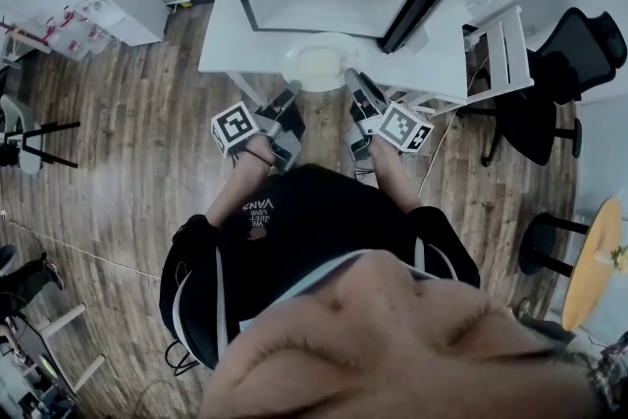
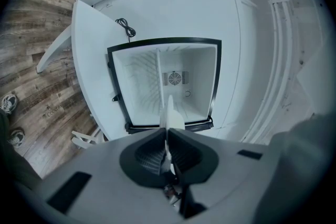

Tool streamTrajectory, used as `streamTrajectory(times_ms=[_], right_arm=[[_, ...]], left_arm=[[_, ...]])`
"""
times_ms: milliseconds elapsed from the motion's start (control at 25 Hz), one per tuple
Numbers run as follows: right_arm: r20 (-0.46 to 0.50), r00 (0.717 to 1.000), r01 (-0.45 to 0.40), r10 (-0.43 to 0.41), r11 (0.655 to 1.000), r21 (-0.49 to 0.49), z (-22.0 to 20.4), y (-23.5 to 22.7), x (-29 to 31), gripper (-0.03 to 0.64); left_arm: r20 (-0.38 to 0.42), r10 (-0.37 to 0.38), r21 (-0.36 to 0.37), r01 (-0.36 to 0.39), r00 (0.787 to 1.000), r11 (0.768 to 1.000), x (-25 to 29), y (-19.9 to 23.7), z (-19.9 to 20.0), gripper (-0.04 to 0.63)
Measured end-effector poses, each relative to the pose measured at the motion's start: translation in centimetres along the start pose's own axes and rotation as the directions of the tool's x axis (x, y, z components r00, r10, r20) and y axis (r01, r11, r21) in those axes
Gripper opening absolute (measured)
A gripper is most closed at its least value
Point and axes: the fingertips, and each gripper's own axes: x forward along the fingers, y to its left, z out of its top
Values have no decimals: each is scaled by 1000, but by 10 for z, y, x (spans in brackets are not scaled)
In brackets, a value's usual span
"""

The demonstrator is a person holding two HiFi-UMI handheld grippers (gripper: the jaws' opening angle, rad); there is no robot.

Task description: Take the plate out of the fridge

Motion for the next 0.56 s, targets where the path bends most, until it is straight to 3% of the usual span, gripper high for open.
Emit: streamTrajectory(times_ms=[560], right_arm=[[-5, 1000, 6, -6, 1000, -5, 0, -1, -2, 97]], left_arm=[[-1, 3, -11, -3, 1000, 1000, 0, 2, -3, 29]])
